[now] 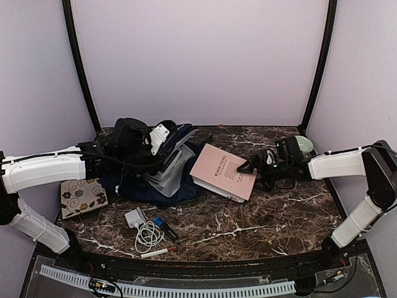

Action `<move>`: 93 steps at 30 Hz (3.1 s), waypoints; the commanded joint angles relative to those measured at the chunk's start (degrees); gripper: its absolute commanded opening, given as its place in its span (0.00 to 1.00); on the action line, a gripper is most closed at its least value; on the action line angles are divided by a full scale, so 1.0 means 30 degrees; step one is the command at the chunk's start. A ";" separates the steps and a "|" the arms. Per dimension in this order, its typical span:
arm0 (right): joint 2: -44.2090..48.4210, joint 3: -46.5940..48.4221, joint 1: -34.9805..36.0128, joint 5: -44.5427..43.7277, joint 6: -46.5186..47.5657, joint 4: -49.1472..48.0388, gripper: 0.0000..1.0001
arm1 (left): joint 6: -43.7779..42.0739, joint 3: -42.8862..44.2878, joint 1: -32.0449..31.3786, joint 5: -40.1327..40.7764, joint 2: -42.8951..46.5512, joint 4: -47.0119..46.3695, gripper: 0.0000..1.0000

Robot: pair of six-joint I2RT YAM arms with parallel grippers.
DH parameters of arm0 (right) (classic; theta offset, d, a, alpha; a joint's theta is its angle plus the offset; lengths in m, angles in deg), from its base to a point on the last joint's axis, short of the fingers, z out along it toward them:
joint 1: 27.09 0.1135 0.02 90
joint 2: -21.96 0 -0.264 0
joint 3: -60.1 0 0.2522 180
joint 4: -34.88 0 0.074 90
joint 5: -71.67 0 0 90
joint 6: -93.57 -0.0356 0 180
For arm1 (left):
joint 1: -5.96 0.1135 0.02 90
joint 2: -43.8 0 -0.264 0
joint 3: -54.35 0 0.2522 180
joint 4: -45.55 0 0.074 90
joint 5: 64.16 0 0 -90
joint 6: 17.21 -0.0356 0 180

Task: Pack the student bag
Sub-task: Adjust the book at the center of the board.

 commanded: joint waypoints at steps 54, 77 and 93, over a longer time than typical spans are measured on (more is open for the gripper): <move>-0.2750 0.5558 0.3821 -0.0207 0.0527 -0.2232 0.84 | -2.0171 -0.2402 -0.5261 0.0975 -0.6743 -1.3448 0.95; -0.1620 0.5928 0.3736 -0.0526 0.1243 -0.0313 0.86 | -2.4392 -0.1799 -0.3752 0.3752 -1.1971 -2.2251 0.50; -0.2619 0.2492 0.2276 0.1003 -0.3020 -0.5881 1.00 | -2.3449 -0.1725 -0.3694 0.4269 -1.1868 -2.2108 0.45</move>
